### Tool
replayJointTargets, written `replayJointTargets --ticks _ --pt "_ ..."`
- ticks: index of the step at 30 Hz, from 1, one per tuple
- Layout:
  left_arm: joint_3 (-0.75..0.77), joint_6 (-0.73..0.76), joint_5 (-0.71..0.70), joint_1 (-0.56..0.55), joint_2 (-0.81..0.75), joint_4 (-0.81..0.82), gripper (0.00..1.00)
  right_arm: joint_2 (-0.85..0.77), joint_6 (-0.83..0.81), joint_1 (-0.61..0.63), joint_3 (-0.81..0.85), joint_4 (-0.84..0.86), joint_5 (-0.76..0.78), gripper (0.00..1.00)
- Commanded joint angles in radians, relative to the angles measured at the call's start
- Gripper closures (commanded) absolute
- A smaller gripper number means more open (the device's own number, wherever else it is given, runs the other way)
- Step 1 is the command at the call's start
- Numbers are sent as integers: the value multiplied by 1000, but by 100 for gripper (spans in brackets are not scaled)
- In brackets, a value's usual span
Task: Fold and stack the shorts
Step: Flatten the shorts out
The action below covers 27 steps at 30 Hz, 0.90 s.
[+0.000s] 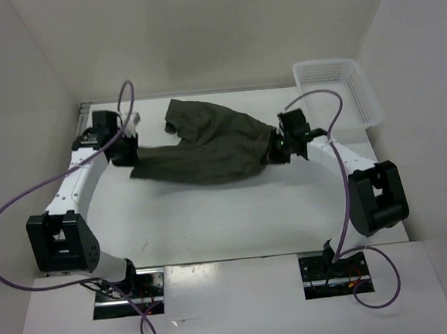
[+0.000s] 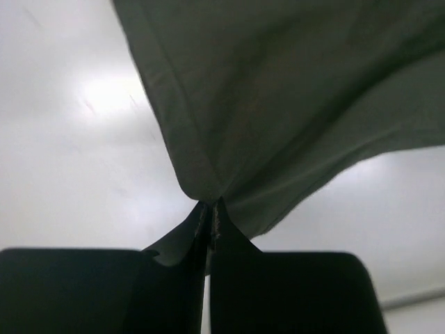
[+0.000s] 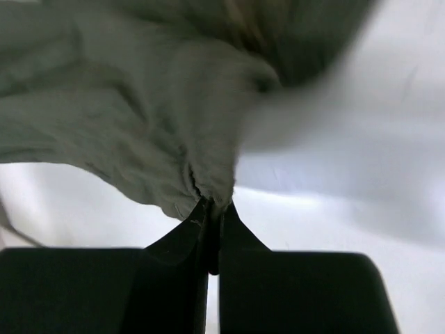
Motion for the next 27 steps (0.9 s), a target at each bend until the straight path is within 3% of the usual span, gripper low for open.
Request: replayJointTargets --ticks 1,3,7,13,16,17,18,19,20,22,23,27 --pt "-182 4 -31 -55 -129 -134 100 -84 2 52 -166 -64 -37 100" --pt "-325 4 -44 -79 -160 -179 100 -103 2 63 -220 -122 -50 100" --pt "-456 4 -83 -112 -205 -179 100 -127 21 112 -268 -187 -27 100" --pt "-486 4 -158 -121 -225 -179 94 -84 30 134 -217 -309 -17 100" --pt "-515 4 -211 -121 -243 -159 91 -142 42 134 -217 -358 19 100" --pt "-530 4 -223 -121 -243 -159 87 -161 51 134 -217 -374 38 98" --pt "-542 4 -243 -121 -252 -159 77 -191 52 100 -217 -410 48 83" --pt "-543 4 -252 -121 -252 -150 77 -207 52 80 -217 -427 49 75" --pt "-543 4 -261 -121 -261 -150 64 -219 38 60 -208 -443 49 71" --pt "-543 4 -280 -121 -262 -150 52 -241 38 36 -182 -484 67 58" --pt "-543 4 -295 -121 -262 -136 43 -254 38 36 -168 -499 88 56" --pt "-465 4 -315 -99 -272 -15 36 -264 38 36 -104 -498 188 57"
